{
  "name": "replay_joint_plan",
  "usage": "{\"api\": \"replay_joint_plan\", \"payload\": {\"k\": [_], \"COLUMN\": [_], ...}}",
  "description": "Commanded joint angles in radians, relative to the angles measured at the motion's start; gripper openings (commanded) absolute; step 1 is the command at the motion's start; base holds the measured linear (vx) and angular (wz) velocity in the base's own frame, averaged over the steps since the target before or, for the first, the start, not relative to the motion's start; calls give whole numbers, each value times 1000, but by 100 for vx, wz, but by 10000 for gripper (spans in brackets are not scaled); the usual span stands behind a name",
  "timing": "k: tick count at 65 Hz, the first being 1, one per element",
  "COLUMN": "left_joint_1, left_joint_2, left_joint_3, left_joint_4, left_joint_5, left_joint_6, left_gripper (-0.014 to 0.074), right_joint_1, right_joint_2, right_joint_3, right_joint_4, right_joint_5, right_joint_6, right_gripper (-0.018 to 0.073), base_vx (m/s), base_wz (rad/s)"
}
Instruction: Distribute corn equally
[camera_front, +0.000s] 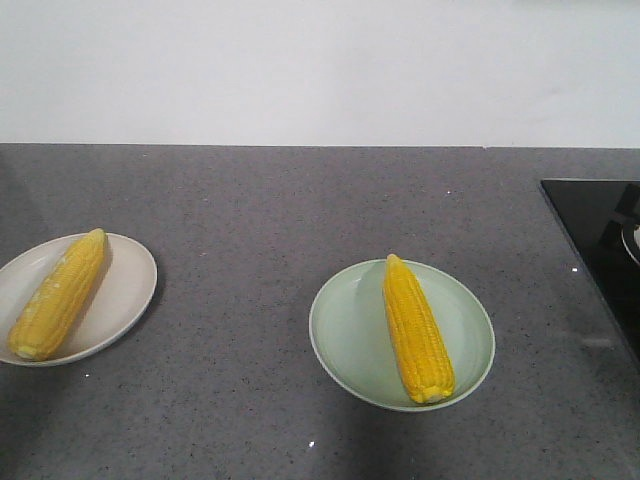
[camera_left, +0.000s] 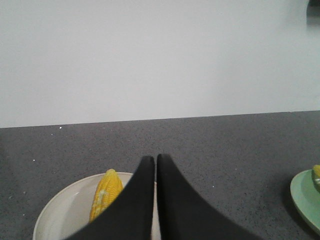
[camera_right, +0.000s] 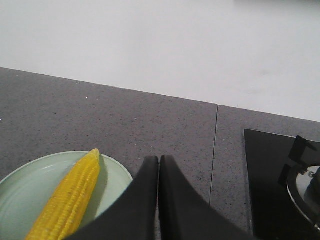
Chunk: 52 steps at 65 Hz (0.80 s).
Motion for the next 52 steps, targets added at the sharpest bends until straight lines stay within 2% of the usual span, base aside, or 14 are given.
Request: {"api": "replay_joint_plan", "payload": {"k": [1, 6, 10, 20, 25, 39, 52], "left_joint_1": [1, 1, 4, 59, 99, 211, 249], "left_joint_2": [-17, -55, -92, -181, -223, -306, -348], "left_joint_3": [-5, 24, 67, 202, 271, 405, 458], "left_joint_4": [-6, -12, -46, -200, -246, -252, -241], "left_joint_5": [-84, -116, -163, -305, -365, -427, -423], "left_joint_6": [2, 4, 34, 226, 277, 283, 279], "left_gripper": [-7, -7, -7, -7, -7, -7, -7], "right_joint_1": [-3, -3, -3, -3, -3, -3, -3], "right_joint_2": [2, 2, 2, 2, 2, 2, 2], "right_joint_3": [-25, -25, -25, -25, -25, -25, -25], "right_joint_4": [-11, -11, -11, -11, -11, -11, -11], "right_joint_5": [-73, -73, -72, -72, -72, -72, -72], "right_joint_6": [-11, -11, -11, -11, -11, -11, -11], "right_gripper": [-11, -11, -11, -11, -11, -11, -11], "base_vx": [0, 0, 0, 0, 0, 0, 0], "base_wz": [0, 0, 0, 0, 0, 0, 0]}}
